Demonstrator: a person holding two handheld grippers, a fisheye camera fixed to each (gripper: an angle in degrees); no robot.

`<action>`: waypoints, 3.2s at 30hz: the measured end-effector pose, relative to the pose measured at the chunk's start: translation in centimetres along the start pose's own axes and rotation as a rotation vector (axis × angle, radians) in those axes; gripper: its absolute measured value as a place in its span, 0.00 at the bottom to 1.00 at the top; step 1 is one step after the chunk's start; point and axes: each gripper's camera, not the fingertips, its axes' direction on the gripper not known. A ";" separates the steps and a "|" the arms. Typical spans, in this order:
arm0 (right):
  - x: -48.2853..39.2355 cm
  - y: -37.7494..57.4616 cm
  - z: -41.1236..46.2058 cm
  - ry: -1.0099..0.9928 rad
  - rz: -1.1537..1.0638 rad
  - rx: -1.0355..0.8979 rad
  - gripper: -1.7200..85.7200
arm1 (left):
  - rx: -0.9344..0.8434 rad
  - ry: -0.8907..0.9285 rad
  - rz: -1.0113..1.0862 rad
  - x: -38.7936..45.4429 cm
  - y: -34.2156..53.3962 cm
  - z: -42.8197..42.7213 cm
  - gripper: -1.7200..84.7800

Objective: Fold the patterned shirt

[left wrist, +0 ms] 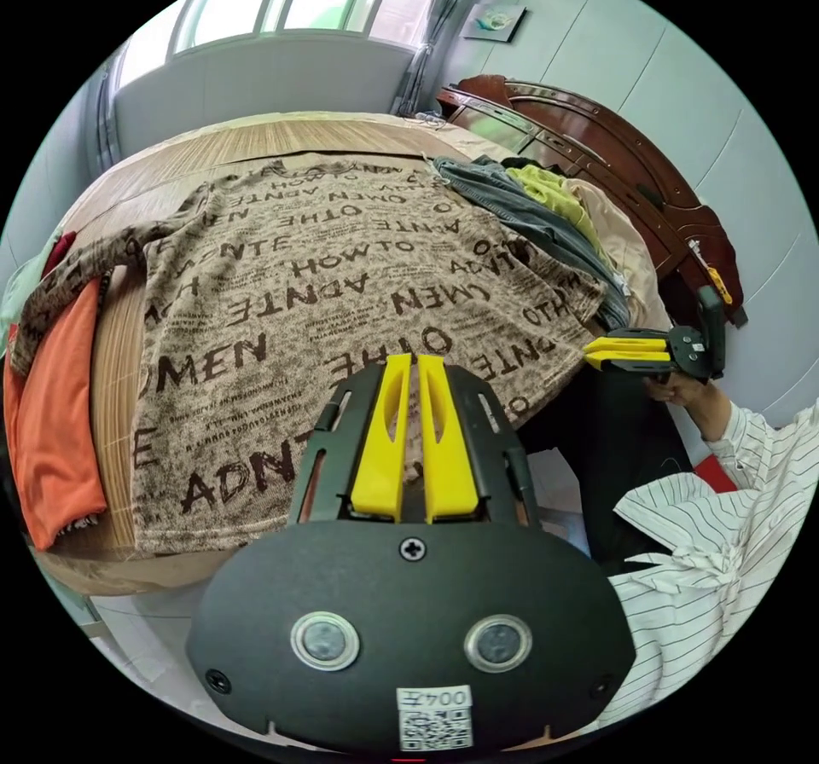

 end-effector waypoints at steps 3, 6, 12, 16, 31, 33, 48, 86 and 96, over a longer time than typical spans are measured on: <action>7.1 2.6 -2.2 -0.057 0.419 0.096 0.15 | 0.001 0.020 0.043 1.2 -1.6 1.5 0.03; 13.1 6.1 -3.3 -0.192 0.786 0.214 0.17 | -0.056 0.009 0.097 2.5 -2.8 4.4 0.03; 18.2 9.0 -2.2 -0.376 1.149 0.302 0.19 | -0.137 0.015 0.081 2.7 -2.5 9.0 0.02; 19.2 8.7 -1.4 -0.422 1.225 0.309 0.15 | -0.074 0.069 0.031 1.5 -1.8 9.5 0.02; 18.3 -16.2 -21.8 0.137 0.352 0.240 0.03 | -0.074 0.072 0.030 1.2 -2.9 11.3 0.02; 19.5 -19.1 -24.2 0.199 0.260 0.191 0.03 | -0.074 0.086 0.019 1.0 -3.0 11.5 0.02; 37.0 -16.5 -15.0 0.367 0.690 -0.078 0.09 | -0.143 0.221 -0.045 0.0 -6.2 11.9 0.02; 33.7 2.3 -18.0 -0.313 1.098 0.709 0.12 | -0.165 0.049 0.287 11.1 -8.6 20.0 0.02; 37.1 1.3 -16.6 -0.321 1.263 0.659 0.12 | -0.157 0.140 0.212 9.2 -8.6 20.5 0.02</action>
